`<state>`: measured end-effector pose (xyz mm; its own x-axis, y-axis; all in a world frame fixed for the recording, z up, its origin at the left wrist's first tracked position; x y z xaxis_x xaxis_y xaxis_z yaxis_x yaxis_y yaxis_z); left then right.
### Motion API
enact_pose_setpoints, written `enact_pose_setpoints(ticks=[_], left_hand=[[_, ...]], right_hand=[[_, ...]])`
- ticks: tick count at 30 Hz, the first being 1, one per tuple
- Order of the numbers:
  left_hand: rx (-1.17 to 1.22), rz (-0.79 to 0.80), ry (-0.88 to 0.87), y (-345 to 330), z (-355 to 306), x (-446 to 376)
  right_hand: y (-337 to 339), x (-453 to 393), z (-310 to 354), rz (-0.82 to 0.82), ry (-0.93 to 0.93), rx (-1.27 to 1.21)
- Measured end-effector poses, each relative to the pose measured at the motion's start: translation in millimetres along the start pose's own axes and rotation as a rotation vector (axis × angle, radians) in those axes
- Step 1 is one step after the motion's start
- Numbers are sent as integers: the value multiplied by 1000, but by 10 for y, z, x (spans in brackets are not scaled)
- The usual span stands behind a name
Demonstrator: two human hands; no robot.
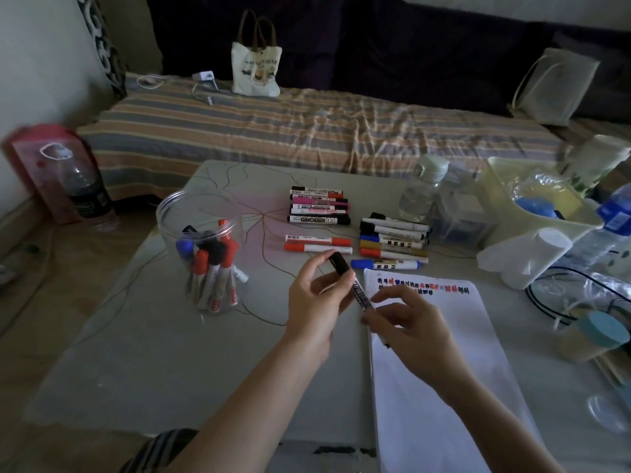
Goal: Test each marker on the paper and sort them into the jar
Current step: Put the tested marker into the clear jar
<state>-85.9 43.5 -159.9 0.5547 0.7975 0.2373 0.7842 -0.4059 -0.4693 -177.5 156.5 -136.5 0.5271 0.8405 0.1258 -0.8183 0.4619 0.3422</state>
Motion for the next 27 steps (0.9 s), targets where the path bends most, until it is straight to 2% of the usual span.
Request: enact_pose_setpoints(ticks=[2,6,10,13,18,23,27], left_hand=[[-46,6,-2,15,-4,-14],[-175,66,-96,43,-124,19],[-425,140,-448,114,-595,196],[-466,57,-649,304,-1100,252],[-519,-90,-799,568,-1777,396],[-579,-288,-898,911,-2283,481],[-755,-397,-1002,1020,-2375,516]], right_hand=[[-24,-27,-23,27,2,44],[61,-90,10,-40,89,83],[137,-96,-99,-71,120,109],[93,-133,-153,-91,107,155],[-342,-232,329,57,189,355],[-801,-315,862,67,292,394],[-1019,-301,881,115,295,434]])
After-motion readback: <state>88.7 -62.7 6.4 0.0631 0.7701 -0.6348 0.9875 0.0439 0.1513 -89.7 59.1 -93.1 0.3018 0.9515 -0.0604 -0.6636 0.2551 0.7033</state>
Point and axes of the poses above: each hand's wrist, its own x-axis away from the middle knuckle, its own y-axis out of the back of the hand, z = x × y, the point moved 5 cm from there along -x, towards the middle knuckle, and after that the axes turned 5 degrees about z, right-handed, at the moved point
